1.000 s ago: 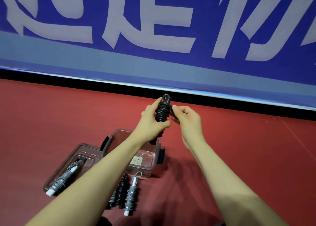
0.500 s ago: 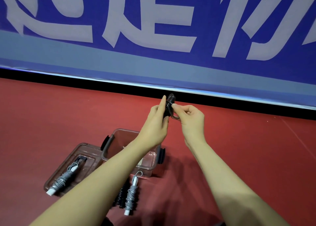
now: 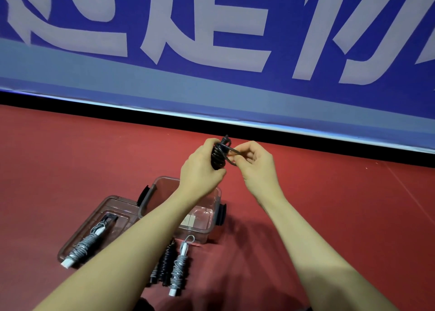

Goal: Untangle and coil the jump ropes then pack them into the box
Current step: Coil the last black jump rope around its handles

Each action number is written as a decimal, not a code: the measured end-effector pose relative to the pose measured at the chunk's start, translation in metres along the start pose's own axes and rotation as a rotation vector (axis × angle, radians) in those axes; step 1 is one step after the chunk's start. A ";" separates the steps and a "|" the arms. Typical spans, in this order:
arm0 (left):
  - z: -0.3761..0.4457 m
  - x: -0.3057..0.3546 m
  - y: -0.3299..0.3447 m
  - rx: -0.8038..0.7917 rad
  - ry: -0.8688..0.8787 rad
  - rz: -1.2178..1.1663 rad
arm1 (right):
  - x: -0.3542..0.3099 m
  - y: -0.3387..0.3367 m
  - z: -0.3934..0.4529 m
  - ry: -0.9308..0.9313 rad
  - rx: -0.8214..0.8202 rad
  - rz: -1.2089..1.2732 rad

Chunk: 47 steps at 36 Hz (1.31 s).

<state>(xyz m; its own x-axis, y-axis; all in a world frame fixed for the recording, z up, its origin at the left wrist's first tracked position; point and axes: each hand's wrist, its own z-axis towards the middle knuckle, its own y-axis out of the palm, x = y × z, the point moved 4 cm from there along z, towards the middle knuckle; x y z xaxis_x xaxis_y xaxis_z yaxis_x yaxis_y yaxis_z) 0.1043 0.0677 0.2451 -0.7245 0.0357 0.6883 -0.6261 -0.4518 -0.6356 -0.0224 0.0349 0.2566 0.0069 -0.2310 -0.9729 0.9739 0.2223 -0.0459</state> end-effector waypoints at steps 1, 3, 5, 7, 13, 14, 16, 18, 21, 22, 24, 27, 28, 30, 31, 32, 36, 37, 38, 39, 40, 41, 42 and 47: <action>0.000 0.000 0.001 -0.032 -0.011 -0.076 | 0.000 -0.001 0.001 -0.003 0.012 -0.002; -0.001 0.003 0.002 -0.095 -0.027 -0.229 | 0.001 -0.006 0.003 0.001 0.034 0.014; -0.003 0.006 0.004 -0.128 -0.039 -0.347 | 0.002 -0.009 0.005 0.012 0.049 0.037; -0.003 0.008 0.007 -0.153 -0.063 -0.391 | 0.004 -0.009 0.006 0.020 0.054 0.050; -0.001 0.001 0.017 -0.156 -0.104 -0.309 | 0.011 -0.006 0.006 0.047 0.050 0.027; -0.001 0.000 0.016 -0.148 -0.086 -0.279 | 0.012 -0.006 0.007 0.064 0.051 0.039; -0.001 0.003 0.011 -0.107 -0.022 -0.181 | 0.013 -0.010 0.008 0.089 0.077 0.071; -0.001 0.005 0.008 -0.088 0.025 -0.084 | 0.012 -0.013 0.009 0.088 0.100 0.079; -0.004 0.008 0.012 -0.158 0.086 -0.022 | 0.011 -0.016 0.009 0.081 0.112 0.054; -0.005 0.009 0.014 -0.193 0.097 -0.036 | 0.011 -0.017 0.009 0.077 0.118 0.048; -0.007 0.009 0.015 -0.240 0.120 -0.054 | 0.009 -0.017 0.008 0.067 0.121 0.050; -0.005 0.008 0.013 -0.250 0.138 -0.076 | 0.007 -0.018 0.008 0.047 0.107 0.055; -0.004 0.007 0.012 -0.253 0.135 -0.087 | 0.007 -0.018 0.008 0.043 0.106 0.059; -0.004 0.006 0.012 -0.267 0.134 -0.100 | 0.007 -0.017 0.007 0.038 0.112 0.063; -0.004 0.006 0.013 -0.278 0.136 -0.102 | 0.008 -0.016 0.007 0.038 0.117 0.063; -0.005 0.006 0.014 -0.290 0.140 -0.115 | 0.008 -0.015 0.007 0.038 0.121 0.062; -0.006 0.008 0.016 -0.285 0.123 -0.230 | 0.007 -0.013 0.007 0.031 0.107 0.059; -0.005 0.009 0.015 -0.272 0.109 -0.244 | 0.006 -0.012 0.006 0.034 0.103 0.063; -0.004 0.008 0.015 -0.259 0.086 -0.250 | 0.006 -0.012 0.006 0.038 0.097 0.067; -0.004 0.009 0.014 -0.247 0.060 -0.248 | 0.006 -0.011 0.005 0.043 0.088 0.070; -0.004 0.008 0.013 -0.235 0.034 -0.239 | 0.006 -0.010 0.005 0.046 0.076 0.070; -0.004 0.008 0.013 -0.222 0.014 -0.227 | 0.006 -0.009 0.004 0.046 0.065 0.067; -0.005 0.008 0.013 -0.211 -0.001 -0.221 | 0.006 -0.008 0.004 0.045 0.057 0.062; -0.006 0.010 0.007 -0.176 -0.063 -0.240 | 0.001 -0.005 0.004 0.023 0.030 0.075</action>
<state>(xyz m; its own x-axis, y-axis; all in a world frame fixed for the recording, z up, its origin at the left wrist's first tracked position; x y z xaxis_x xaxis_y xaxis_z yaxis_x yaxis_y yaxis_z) 0.0909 0.0702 0.2451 -0.5335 0.0648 0.8433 -0.8218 -0.2755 -0.4987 -0.0263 0.0301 0.2568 0.0752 -0.1924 -0.9784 0.9771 0.2099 0.0338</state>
